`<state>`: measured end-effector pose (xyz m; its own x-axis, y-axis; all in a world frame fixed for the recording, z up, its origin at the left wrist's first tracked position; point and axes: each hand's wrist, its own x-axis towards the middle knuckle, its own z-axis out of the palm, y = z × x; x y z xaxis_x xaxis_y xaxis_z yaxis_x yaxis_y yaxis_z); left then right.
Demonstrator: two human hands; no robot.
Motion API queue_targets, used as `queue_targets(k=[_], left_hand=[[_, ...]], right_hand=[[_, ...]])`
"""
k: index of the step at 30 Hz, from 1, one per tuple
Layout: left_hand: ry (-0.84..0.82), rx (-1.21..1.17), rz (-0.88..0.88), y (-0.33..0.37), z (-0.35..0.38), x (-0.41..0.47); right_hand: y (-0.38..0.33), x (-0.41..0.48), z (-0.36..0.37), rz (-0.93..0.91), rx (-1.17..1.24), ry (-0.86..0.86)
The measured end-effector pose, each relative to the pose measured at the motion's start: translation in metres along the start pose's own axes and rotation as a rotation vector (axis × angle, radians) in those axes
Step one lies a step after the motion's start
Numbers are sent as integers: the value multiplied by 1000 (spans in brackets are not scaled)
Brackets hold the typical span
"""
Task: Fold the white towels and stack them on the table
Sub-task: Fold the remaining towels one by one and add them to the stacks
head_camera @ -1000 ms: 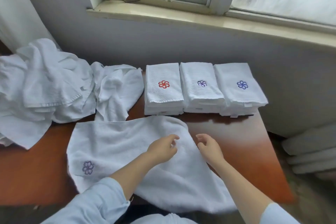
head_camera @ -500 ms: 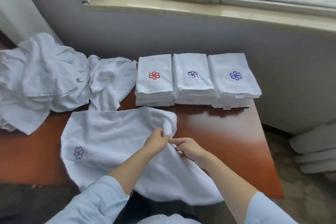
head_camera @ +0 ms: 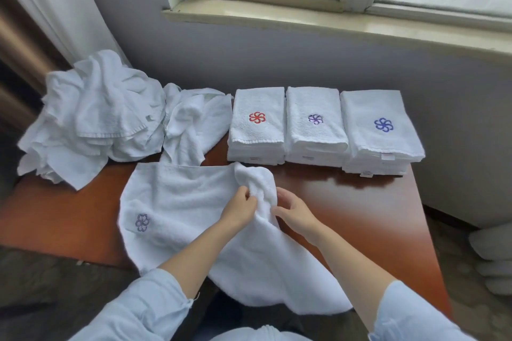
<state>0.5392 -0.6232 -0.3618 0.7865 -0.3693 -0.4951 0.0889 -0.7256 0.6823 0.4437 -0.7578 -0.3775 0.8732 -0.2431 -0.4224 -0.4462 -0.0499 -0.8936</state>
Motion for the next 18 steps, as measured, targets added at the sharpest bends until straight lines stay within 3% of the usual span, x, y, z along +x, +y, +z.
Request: queue_targets(k=[5, 13, 18], left_hand=[[-18, 35, 99, -5, -26, 15], [-97, 338, 252, 13, -43, 52], [-136, 525, 428, 30, -37, 60]], right_hand=[[-1, 13, 19, 187, -59, 53], [-27, 13, 1, 140, -101, 500], [-56, -15, -41, 273, -376, 435]])
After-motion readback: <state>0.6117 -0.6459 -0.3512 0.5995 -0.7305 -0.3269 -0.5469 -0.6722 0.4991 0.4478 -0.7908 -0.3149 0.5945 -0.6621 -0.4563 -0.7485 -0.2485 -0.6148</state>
